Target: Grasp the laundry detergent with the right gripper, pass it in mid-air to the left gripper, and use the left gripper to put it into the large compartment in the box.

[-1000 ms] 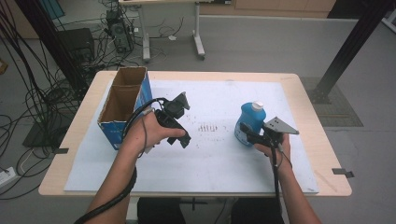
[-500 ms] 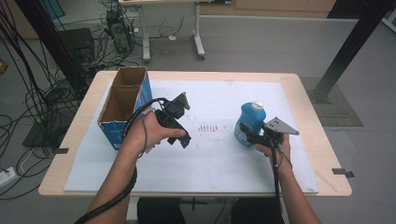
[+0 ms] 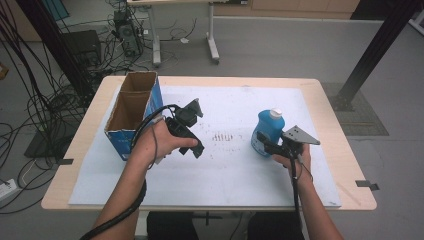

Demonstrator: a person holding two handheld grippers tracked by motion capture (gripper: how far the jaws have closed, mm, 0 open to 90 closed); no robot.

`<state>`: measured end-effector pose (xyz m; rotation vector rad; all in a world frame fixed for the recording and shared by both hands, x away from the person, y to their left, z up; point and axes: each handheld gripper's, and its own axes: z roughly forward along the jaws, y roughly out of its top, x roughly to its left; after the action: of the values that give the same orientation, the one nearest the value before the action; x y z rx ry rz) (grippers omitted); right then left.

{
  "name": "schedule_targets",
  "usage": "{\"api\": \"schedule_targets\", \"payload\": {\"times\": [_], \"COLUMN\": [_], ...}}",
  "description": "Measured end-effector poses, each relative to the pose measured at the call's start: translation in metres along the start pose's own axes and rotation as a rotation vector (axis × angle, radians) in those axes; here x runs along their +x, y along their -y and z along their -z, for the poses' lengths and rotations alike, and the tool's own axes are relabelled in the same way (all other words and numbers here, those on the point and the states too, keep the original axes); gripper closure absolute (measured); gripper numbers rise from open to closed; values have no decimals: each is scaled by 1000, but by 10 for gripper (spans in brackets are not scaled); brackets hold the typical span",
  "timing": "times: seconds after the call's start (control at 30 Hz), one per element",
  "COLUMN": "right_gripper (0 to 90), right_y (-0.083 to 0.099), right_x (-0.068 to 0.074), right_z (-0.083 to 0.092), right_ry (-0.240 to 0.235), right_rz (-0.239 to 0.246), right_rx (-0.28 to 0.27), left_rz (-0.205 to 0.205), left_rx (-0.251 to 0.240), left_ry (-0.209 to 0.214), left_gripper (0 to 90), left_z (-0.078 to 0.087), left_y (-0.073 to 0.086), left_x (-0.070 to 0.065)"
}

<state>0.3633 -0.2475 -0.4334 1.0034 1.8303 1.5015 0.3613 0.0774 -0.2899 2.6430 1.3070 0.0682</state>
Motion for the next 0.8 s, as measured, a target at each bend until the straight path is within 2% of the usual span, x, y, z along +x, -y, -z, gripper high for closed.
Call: {"api": "schedule_targets", "payload": {"times": [0.8], "right_gripper": [441], "right_y": [2], "right_x": [1], "right_z": [0], "right_ry": [10], "right_rz": [-2], "right_rx": [-16], "left_rz": [4], "left_rx": [-2], "left_ry": [-3], "left_gripper": [100], "left_z": [-1], "left_y": [-1], "left_x": [0]}}
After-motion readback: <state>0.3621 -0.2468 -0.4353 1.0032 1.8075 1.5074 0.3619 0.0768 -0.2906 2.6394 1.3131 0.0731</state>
